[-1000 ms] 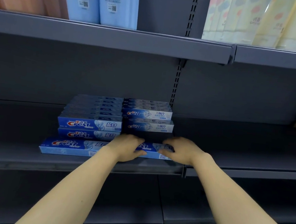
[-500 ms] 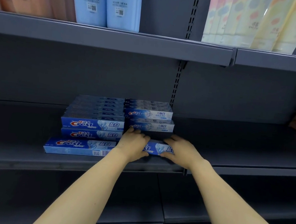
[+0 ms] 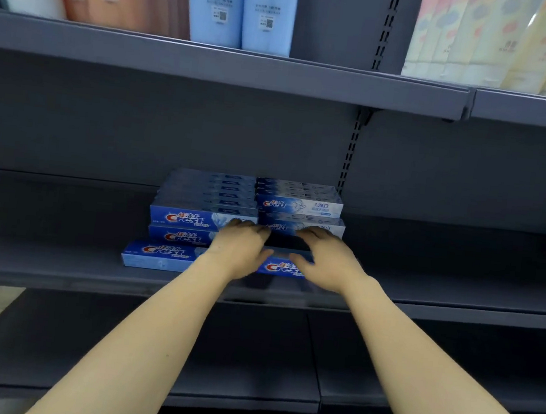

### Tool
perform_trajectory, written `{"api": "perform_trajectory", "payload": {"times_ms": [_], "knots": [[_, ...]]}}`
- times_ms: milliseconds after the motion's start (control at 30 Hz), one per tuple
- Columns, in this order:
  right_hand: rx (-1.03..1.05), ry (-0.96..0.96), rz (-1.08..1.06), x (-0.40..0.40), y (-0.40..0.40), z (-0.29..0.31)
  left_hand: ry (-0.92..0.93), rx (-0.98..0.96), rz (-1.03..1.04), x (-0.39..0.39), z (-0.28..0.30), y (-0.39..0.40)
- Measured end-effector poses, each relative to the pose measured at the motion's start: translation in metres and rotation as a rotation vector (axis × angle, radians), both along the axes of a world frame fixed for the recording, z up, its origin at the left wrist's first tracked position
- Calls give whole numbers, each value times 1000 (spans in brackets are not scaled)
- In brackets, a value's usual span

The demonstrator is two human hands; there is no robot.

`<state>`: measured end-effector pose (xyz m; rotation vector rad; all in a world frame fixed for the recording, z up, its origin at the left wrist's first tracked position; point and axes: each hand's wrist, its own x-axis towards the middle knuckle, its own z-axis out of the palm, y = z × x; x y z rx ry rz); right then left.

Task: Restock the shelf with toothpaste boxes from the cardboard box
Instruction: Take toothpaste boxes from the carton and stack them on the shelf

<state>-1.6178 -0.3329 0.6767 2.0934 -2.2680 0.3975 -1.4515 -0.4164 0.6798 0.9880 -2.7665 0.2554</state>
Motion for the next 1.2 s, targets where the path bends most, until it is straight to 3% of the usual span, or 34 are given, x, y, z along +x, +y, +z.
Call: {"api": "perform_trajectory", "payload": {"times_ms": [333, 700, 967, 1200], "knots": [[82, 62, 159, 82, -30, -10, -89, 78, 198, 99, -9, -19], [221, 150, 94, 116, -45, -22, -187, 195, 258, 126, -23, -25], [97, 249, 73, 122, -41, -22, -192, -70, 232, 125, -20, -30], [8, 265, 35, 130, -39, -27, -91, -12, 259, 119, -30, -23]]}}
